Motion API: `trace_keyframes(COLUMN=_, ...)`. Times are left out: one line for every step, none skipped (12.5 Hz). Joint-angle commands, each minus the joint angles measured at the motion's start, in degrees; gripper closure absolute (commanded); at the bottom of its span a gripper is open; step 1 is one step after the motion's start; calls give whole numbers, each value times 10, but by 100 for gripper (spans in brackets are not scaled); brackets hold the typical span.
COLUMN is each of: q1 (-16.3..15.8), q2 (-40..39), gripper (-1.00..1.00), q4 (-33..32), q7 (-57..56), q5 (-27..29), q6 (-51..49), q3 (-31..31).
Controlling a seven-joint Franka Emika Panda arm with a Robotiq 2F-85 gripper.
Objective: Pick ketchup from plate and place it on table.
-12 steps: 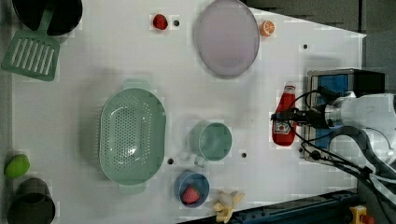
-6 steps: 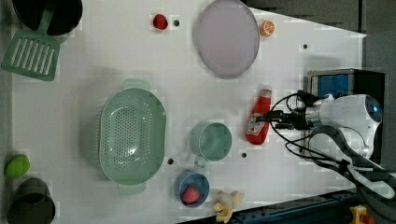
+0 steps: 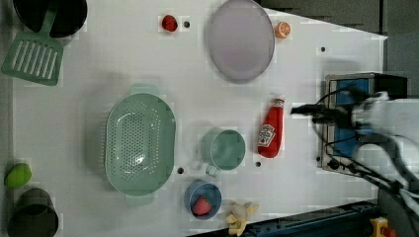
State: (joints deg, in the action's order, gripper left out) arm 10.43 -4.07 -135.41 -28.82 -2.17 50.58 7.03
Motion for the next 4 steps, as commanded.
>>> trace_keyframes(q1=4, q2=83, gripper=-100, q4=66, q7=146, q5=-1, q6=-90, q3=2)
trace_keyframes(q1=4, q2=101, gripper=-100, q4=90, q7=189, q5=-1, q6=-147, q3=3)
trace_keyframes(q1=4, q2=116, gripper=-100, q4=117, q7=217, q5=-1, q6=-208, q3=4)
trace_keyframes(q1=4, q2=127, gripper=-100, q4=147, q7=228, q5=-1, q6=-267, q3=5)
